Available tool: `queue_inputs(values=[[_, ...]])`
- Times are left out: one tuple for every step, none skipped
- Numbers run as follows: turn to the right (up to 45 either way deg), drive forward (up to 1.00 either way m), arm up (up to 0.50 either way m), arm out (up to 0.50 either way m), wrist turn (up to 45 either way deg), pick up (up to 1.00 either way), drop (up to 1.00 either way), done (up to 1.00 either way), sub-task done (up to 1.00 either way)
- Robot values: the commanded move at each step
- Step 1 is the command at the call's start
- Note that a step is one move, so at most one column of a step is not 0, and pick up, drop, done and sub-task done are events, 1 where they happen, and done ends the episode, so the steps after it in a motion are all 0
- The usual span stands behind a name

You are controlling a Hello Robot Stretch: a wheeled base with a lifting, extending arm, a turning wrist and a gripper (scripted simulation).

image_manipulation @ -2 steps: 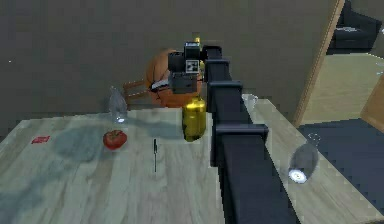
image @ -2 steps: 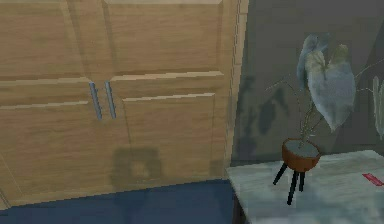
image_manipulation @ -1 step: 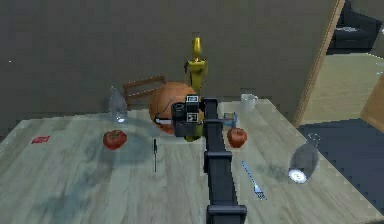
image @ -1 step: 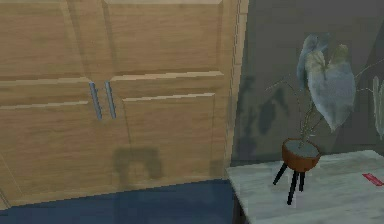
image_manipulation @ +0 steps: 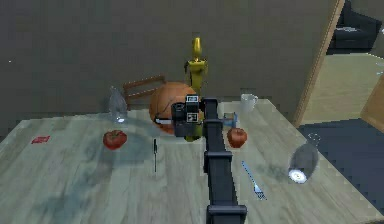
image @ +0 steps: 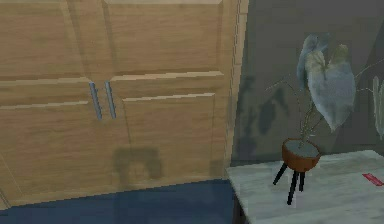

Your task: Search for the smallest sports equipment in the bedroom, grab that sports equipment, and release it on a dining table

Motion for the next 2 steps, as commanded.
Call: queue_inputs(values=[[0.0,0.00,0.00,0.00,0.0,0.00,1.00,0.00,0.00],[0.0,0.00,0.10,0.00,0.0,0.00,0.00,0.00,0.00]])
